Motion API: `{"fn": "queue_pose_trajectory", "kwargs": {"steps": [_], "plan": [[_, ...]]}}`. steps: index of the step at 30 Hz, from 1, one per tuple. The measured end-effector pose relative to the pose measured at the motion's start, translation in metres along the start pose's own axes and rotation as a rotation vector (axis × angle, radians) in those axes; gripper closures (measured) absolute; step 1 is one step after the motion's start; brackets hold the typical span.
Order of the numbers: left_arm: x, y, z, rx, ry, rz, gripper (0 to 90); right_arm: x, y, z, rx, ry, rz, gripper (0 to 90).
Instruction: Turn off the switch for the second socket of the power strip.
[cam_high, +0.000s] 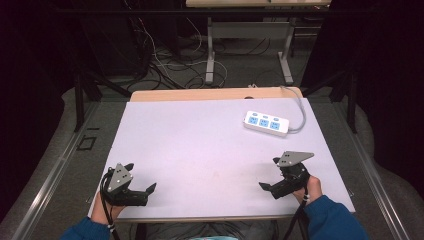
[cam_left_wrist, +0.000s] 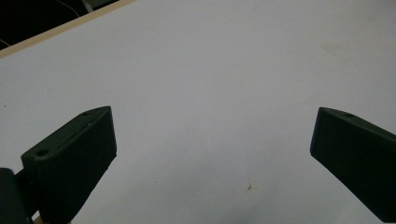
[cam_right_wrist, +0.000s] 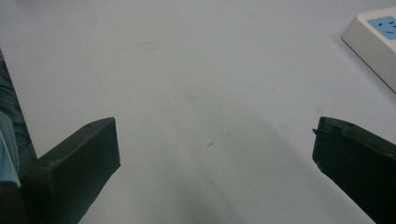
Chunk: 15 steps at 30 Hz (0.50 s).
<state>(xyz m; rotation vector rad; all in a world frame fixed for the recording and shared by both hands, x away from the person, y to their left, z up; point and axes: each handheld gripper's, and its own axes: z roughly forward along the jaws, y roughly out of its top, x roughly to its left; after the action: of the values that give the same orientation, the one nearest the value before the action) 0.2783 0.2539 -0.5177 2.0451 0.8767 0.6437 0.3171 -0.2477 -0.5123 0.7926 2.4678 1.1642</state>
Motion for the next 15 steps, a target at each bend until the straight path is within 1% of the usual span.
{"fn": "queue_pose_trajectory", "kwargs": {"steps": [1,2,4,6,7,15], "plan": [[-0.0002,0.0001,0.0002,-0.002,0.001,-0.001,0.4,0.0008,0.0000,0.0000,0.000,-0.003,0.011,0.3],[-0.0004,0.0002,0.0002,-0.001,0.000,0.001,0.4,0.0000,0.0001,0.0002,-0.001,-0.002,0.002,0.3],[-0.0005,0.0002,0.0000,-0.001,0.000,0.005,0.4,0.0002,0.0001,0.0005,-0.002,0.001,0.005,0.3],[-0.0002,0.0003,0.0000,0.000,0.001,0.004,0.4,-0.0002,0.0001,0.0004,-0.002,0.005,-0.002,0.3],[-0.0003,0.0003,0.0002,-0.001,0.002,0.001,0.4,0.0004,0.0001,0.0003,0.007,0.000,0.013,0.2],[-0.0006,0.0003,0.0001,0.006,0.003,0.009,0.4,0.0001,0.0006,0.0012,0.013,-0.001,0.015,0.2]]}}
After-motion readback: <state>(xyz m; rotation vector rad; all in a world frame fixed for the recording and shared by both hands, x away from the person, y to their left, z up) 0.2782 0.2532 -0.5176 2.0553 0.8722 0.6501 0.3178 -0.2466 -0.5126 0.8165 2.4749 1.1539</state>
